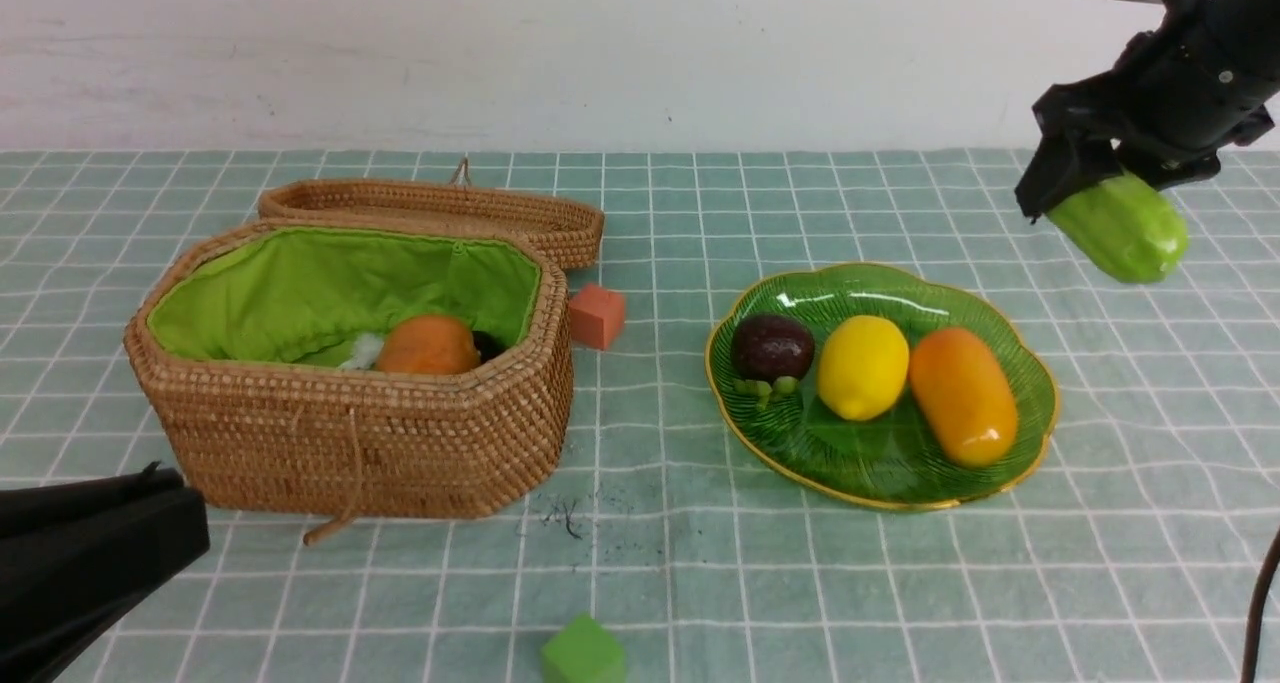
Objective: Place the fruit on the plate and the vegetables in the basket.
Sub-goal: Take a chayote with your right arm and place it on the basket on the left.
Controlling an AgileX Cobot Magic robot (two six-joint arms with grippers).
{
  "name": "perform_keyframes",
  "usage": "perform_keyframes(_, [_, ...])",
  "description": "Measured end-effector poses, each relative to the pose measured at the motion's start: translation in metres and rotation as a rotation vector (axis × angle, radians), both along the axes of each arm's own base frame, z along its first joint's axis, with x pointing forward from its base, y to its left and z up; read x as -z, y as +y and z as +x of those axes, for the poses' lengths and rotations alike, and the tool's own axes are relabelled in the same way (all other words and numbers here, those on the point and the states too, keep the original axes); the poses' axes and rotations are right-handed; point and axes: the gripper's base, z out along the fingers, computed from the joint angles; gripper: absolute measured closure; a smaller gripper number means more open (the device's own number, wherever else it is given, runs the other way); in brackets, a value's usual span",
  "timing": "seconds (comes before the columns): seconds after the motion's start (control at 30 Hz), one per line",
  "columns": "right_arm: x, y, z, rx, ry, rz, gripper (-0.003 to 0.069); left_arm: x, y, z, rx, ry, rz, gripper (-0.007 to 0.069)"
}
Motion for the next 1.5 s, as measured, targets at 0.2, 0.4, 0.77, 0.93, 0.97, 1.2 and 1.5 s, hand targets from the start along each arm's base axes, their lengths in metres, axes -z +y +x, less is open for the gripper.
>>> perform_keyframes(0.2, [0.015,0.028,-0.025,-0.021,-0.014,0.006,0.0232,0.004,0.001,0.0,-0.004,0.031,0.028,0.0575])
perform_keyframes(0.4, [0.015,0.093,-0.033,-0.165,-0.107,0.044,0.0232,0.009,0.003,0.0,-0.035,0.086,0.05,0.0575])
perform_keyframes(0.77, [-0.026,0.271,-0.061,-0.61,-0.526,0.204,0.0232,0.014,0.026,0.013,-0.336,0.155,0.054,0.0575])
perform_keyframes(0.93, [-0.012,0.327,-0.047,-0.674,-0.651,0.277,0.0232,0.015,0.03,0.014,-0.39,0.175,0.034,0.0575])
perform_keyframes(0.97, [-0.008,0.335,-0.044,-0.668,-0.674,0.289,0.0232,0.015,0.03,0.014,-0.392,0.177,0.029,0.0575])
perform_keyframes(1.2, [0.042,0.37,-0.019,-0.613,-0.741,0.306,0.0232,0.015,0.03,0.014,-0.393,0.179,0.027,0.0574])
perform_keyframes(1.5, [0.073,0.376,-0.01,-0.611,-0.701,0.278,0.0016,0.015,0.03,0.014,-0.393,0.179,0.027,0.0569])
